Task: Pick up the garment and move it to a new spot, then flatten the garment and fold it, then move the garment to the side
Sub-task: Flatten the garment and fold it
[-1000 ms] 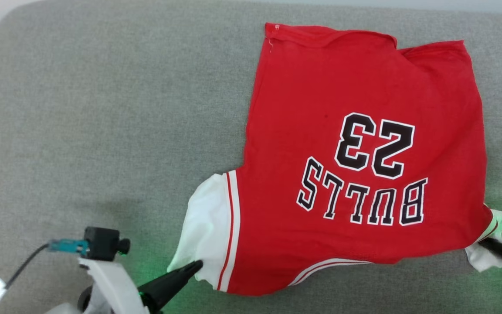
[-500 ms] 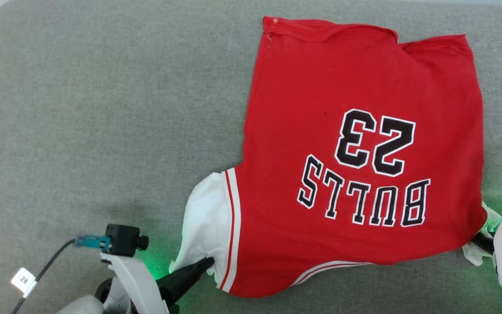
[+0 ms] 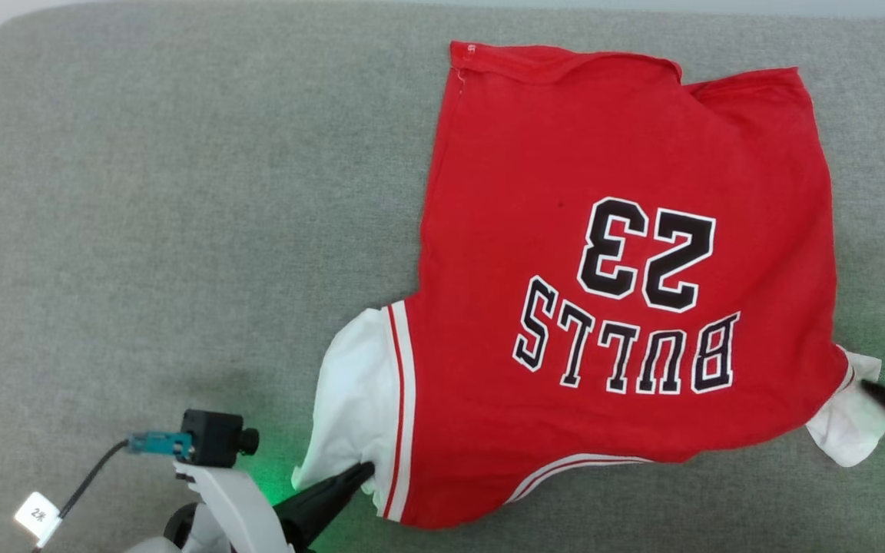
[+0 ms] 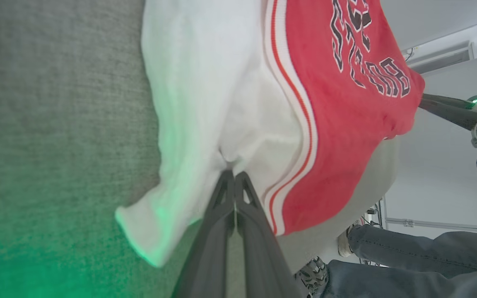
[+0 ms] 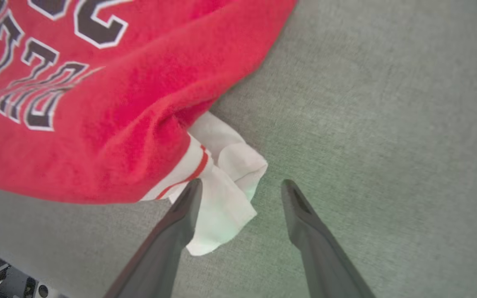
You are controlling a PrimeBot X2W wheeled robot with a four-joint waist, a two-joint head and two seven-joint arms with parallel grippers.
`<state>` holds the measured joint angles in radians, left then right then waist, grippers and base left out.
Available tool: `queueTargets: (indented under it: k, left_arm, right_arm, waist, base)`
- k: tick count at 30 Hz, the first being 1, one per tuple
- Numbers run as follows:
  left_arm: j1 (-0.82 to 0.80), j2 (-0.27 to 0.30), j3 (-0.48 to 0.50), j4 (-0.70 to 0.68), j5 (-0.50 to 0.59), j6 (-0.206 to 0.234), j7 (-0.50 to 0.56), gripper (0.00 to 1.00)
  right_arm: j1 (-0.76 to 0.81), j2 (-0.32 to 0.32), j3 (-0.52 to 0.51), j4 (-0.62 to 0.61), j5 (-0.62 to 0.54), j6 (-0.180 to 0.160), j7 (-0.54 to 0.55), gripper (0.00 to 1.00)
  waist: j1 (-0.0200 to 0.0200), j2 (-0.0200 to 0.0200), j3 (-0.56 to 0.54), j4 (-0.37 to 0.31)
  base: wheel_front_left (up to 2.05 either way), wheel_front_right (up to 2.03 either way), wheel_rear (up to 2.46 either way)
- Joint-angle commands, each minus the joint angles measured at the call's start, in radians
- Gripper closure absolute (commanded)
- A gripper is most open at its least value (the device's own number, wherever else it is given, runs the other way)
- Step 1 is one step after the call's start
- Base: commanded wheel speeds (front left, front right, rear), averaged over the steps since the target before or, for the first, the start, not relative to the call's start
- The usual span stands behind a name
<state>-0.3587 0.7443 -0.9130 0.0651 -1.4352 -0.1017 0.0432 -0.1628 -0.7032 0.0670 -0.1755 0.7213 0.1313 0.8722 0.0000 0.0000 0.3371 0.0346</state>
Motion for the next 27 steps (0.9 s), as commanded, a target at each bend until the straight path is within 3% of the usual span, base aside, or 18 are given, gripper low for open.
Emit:
queueTargets:
  k: [1, 5, 8, 17, 27]
  left_arm:
    - [0.012, 0.002, -0.007, -0.014, 0.011, 0.007, 0.003, 1.0]
    - [-0.013, 0.0, -0.011, -0.051, 0.035, 0.015, 0.01, 1.0]
    - [-0.034, -0.009, -0.014, -0.067, 0.046, 0.018, 0.018, 1.0]
    - [-0.106, -0.054, -0.02, -0.074, 0.08, 0.003, 0.034, 1.0]
    - [-0.167, -0.101, -0.033, -0.049, 0.105, -0.016, 0.032, 1.0]
  right_arm:
    - [0.015, -0.019, -0.054, -0.041, 0.022, -0.001, 0.032, 0.0]
    - [-0.044, -0.028, -0.174, -0.089, 0.045, -0.001, 0.075, 0.0]
    - [-0.152, -0.003, -0.207, -0.051, 0.011, -0.001, 0.065, 0.0]
    - [-0.542, 0.062, -0.041, 0.275, -0.208, -0.001, 0.005, 0.0]
    - [-0.828, 0.048, 0.095, 0.606, -0.337, -0.001, -0.012, 0.0]
  waist:
    - [0.0, 0.0, 0.003, 0.009]
    - [0.0, 0.0, 0.017, 0.035]
    - [0.0, 0.0, 0.036, 0.06]
    - [0.0, 0.0, 0.127, 0.157]
    - [0.0, 0.0, 0.222, 0.23]
  base:
    - [0.0, 0.0, 0.0]
    - [0.0, 0.0, 0.0]
    - [0.0, 0.0, 0.0]
    - [0.0, 0.0, 0.0]
    - [0.0, 0.0, 0.0]
